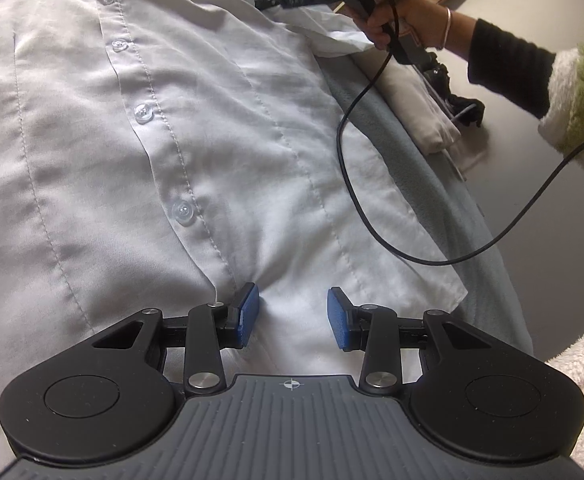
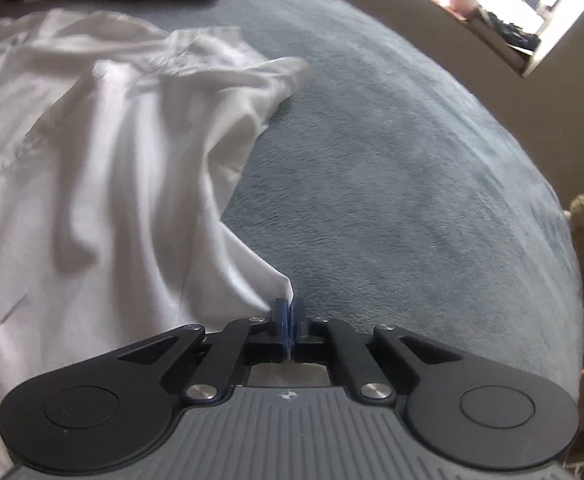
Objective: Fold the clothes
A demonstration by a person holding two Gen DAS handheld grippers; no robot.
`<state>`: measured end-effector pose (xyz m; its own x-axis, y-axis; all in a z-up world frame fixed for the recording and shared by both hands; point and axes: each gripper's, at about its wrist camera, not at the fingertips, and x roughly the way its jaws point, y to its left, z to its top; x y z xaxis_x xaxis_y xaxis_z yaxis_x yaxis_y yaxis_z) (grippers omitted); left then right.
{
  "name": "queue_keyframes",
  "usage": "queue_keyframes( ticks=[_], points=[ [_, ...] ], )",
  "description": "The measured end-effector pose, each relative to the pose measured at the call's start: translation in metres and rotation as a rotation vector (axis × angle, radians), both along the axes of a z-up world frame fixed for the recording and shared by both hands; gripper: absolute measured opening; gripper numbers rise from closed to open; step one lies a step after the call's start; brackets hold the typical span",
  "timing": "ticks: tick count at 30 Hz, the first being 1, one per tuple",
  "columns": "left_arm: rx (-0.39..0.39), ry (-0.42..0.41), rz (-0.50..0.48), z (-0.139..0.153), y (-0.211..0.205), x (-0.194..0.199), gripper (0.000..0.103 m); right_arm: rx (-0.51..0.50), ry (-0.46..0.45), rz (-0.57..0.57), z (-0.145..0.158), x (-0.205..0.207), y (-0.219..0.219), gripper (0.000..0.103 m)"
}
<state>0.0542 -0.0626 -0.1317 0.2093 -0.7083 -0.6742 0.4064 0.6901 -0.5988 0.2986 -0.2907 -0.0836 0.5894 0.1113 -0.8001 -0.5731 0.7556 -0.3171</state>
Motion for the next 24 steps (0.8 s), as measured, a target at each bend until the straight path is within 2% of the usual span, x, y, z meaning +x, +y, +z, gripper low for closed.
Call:
queue_keyframes(
  ticks=[3,5,10,13,15,18,20,22,24],
  points=[
    [-0.001,-0.002,-0.003,0.0,0.0,-0.001,0.038,0.146,-0.018,-0.214,0.006,0.008,-0.028,0.0],
    [-0.001,-0.005,-0.004,0.001,0.0,-0.002,0.038,0.212,0.009,-0.336,0.002,0.013,-0.044,0.0],
    [0.0,-0.009,-0.006,0.001,0.001,-0.004,0.038,0.375,0.075,-0.566,-0.007,0.018,-0.069,0.001],
    [0.002,-0.014,-0.008,0.002,0.002,-0.004,0.038,0.352,0.037,-0.533,0.001,0.017,-0.063,0.004],
    [0.002,-0.016,-0.009,0.002,0.002,-0.005,0.038,0.323,-0.004,-0.501,0.009,0.016,-0.057,0.011],
    [0.0,-0.015,-0.009,0.002,0.002,-0.004,0.038,0.323,-0.074,-0.426,0.025,0.013,-0.045,0.013],
    [-0.003,-0.013,-0.009,0.002,0.003,-0.003,0.038,0.368,-0.067,-0.375,0.032,0.014,-0.035,0.013],
    [-0.006,-0.01,-0.009,0.001,0.003,-0.002,0.038,0.433,-0.024,-0.35,0.037,0.02,-0.024,0.019],
    [-0.009,-0.008,-0.009,0.001,0.004,-0.001,0.038,0.517,0.028,-0.354,0.039,0.032,-0.015,0.033]
  ],
)
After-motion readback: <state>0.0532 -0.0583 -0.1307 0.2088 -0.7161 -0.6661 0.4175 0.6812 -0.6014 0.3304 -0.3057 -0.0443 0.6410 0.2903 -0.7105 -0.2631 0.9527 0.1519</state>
